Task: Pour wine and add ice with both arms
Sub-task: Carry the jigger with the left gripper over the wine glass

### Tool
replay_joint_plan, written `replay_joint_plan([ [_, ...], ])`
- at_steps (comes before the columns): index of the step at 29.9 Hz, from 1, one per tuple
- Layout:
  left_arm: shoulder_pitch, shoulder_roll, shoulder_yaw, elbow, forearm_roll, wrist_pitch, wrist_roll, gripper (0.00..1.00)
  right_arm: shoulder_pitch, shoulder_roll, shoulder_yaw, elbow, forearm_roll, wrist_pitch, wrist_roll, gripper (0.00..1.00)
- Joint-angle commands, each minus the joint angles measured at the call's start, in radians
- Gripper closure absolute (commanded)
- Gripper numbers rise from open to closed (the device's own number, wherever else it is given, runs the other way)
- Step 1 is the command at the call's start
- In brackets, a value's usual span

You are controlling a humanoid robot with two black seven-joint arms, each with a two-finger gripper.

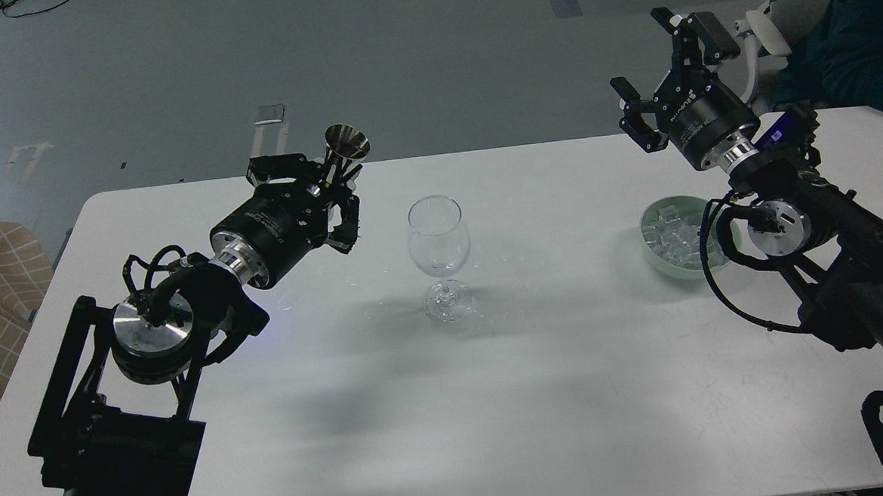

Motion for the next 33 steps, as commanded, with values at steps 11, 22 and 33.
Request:
replay_joint_plan([
  [11, -0.066, 0.011, 0.089, -0.008, 0.082, -0.001, 0.0, 1.0, 0.001, -0.002, 0.0, -0.001, 0.0, 0.0, 0.0, 0.0],
  [22, -0.106, -0.001, 0.135, -0.006, 0.15, 0.019, 0.0, 1.0, -0.001, -0.003, -0.002, 0.001, 0.0, 0.0, 0.0, 0.0],
  [33, -0.106, 0.01, 0.166, -0.005, 0.253, 0.02, 0.0, 1.0, -0.004, 0.0, -0.005, 0.001, 0.0, 0.0, 0.0, 0.0],
])
